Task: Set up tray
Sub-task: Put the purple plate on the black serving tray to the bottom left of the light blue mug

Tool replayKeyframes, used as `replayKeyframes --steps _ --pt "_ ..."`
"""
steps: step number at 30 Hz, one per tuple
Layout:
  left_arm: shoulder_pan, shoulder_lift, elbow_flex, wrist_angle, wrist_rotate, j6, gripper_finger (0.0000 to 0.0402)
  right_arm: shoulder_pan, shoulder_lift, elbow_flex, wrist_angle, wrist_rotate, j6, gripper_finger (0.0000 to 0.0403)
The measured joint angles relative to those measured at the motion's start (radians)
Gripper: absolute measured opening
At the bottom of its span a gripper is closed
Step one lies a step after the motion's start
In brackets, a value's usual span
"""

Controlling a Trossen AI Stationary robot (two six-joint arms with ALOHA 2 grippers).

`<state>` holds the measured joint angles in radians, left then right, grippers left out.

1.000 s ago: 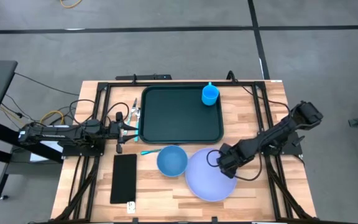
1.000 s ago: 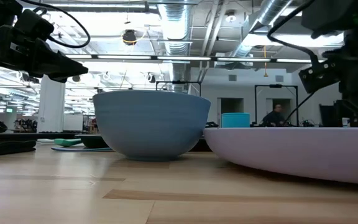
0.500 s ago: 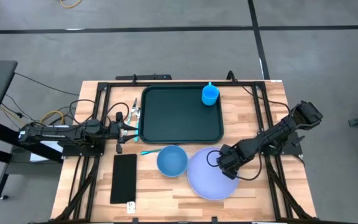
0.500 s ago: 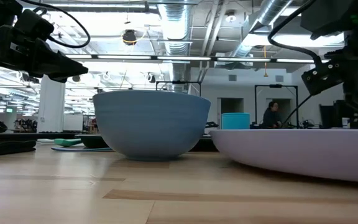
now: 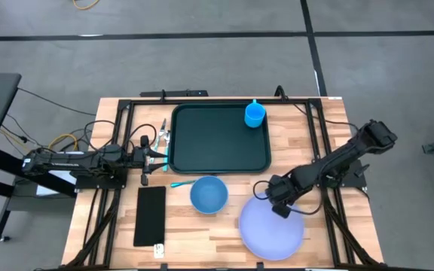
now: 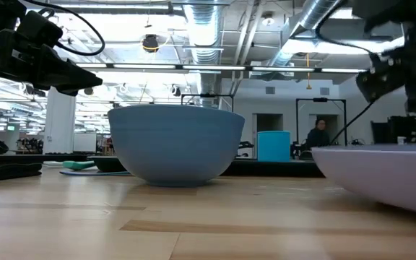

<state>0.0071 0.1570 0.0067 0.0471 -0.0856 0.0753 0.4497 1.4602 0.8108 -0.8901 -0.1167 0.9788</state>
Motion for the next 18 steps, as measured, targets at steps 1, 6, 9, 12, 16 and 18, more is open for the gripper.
replayKeyframes --steps 1,6,9,12,16,18 --pt "0.0 0.0 0.0 0.0 0.0 0.0 0.0121 -0.003 -0.023 0.0 -0.003 0.001 0.008 0.0005" --pt "0.0 0.0 0.0 0.0 0.0 0.0 0.0121 -0.047 -0.144 -0.001 -0.059 0.022 0.044 0.0002" --pt "0.0 0.0 0.0 0.0 0.0 0.0 0.0121 -0.089 -0.211 -0.002 -0.107 0.025 0.05 0.0002" --pt "0.0 0.0 0.0 0.0 0.0 0.0 0.0121 -0.143 -0.266 -0.002 -0.146 0.045 0.047 0.0001" --pt "0.0 0.0 0.0 0.0 0.0 0.0 0.0121 -0.229 -0.328 -0.002 -0.151 0.073 0.015 0.0001" --pt "0.0 0.0 0.0 0.0 0.0 0.0 0.0121 -0.278 -0.351 -0.002 -0.147 0.08 -0.014 0.0001"
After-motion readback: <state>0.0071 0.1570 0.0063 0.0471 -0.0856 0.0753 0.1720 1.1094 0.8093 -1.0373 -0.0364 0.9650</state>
